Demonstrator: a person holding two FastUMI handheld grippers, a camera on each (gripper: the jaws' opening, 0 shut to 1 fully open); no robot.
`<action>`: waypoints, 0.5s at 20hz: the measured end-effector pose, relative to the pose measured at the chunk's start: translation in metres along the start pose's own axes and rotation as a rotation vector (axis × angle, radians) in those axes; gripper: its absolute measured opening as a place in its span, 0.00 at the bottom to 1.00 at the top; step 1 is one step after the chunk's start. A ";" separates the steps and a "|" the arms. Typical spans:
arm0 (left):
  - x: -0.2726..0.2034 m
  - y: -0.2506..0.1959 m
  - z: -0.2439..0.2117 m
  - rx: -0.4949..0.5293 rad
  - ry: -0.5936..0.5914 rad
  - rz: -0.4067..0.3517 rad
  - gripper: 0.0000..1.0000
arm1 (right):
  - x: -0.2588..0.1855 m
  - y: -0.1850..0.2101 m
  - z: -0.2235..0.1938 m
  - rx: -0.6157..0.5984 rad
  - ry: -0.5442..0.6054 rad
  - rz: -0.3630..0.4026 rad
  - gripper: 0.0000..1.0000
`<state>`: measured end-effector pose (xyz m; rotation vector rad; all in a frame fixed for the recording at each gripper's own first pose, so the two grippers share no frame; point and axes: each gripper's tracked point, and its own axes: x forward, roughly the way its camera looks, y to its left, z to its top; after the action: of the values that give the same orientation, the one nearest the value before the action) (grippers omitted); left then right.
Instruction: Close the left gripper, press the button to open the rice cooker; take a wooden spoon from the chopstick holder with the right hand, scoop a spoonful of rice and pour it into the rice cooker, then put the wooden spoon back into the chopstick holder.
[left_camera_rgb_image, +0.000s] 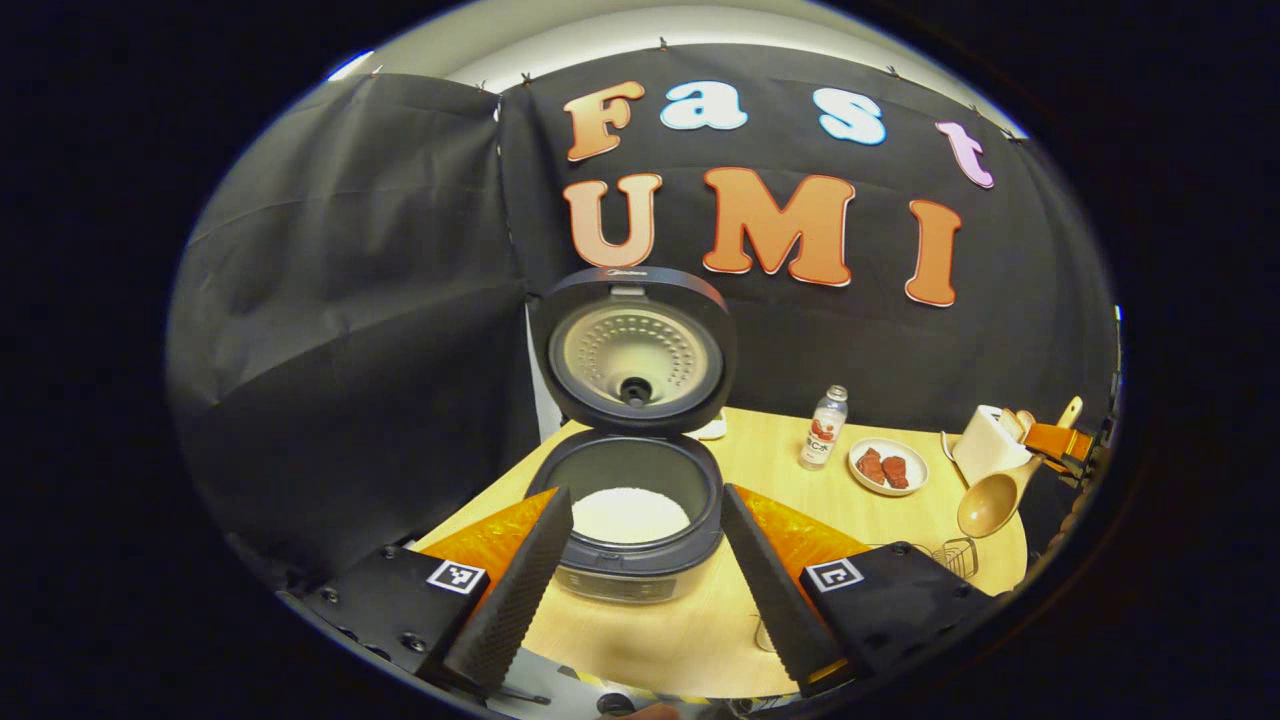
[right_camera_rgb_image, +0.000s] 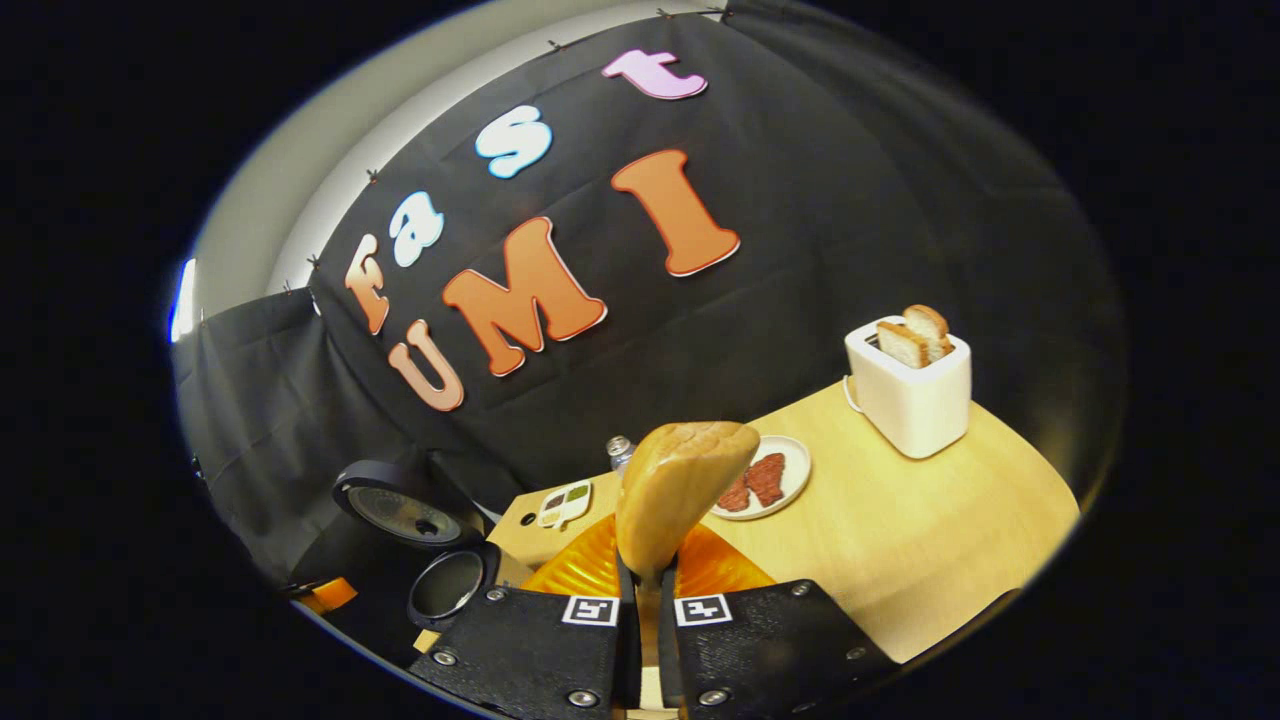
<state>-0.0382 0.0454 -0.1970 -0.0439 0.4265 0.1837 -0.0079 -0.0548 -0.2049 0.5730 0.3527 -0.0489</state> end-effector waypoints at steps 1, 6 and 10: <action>0.001 -0.008 0.000 0.010 0.001 -0.010 1.00 | -0.003 -0.014 0.004 0.005 -0.008 -0.021 0.07; 0.012 -0.040 0.003 0.037 -0.001 -0.055 1.00 | -0.019 -0.068 0.009 0.013 -0.010 -0.088 0.06; 0.014 -0.054 0.004 0.052 -0.008 -0.070 0.97 | -0.014 -0.091 0.002 -0.016 -0.009 -0.114 0.07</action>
<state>-0.0141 -0.0052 -0.1993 -0.0067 0.4210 0.1035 -0.0331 -0.1331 -0.2464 0.5363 0.3766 -0.1585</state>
